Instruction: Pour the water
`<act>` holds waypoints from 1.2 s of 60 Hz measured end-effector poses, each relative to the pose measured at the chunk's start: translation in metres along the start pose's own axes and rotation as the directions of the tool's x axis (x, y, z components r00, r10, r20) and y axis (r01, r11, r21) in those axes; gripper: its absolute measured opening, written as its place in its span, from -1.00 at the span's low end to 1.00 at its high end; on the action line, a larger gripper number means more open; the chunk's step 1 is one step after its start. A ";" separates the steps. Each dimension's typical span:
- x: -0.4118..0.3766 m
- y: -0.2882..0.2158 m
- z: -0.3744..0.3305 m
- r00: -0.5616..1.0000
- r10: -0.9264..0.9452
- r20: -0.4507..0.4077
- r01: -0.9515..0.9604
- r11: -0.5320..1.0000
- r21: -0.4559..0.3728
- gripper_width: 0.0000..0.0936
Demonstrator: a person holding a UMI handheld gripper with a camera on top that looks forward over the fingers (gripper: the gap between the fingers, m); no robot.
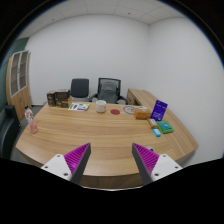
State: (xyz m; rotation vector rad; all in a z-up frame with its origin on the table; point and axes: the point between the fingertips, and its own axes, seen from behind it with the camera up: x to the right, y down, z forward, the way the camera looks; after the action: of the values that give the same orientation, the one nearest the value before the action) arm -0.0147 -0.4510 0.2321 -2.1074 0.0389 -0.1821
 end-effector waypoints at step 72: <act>-0.570 -0.020 0.204 0.978 0.056 0.203 -0.090 0.983 0.161 0.68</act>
State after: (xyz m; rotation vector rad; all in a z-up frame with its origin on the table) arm -0.5490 -0.2092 0.0809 -1.9411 -0.0170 0.0672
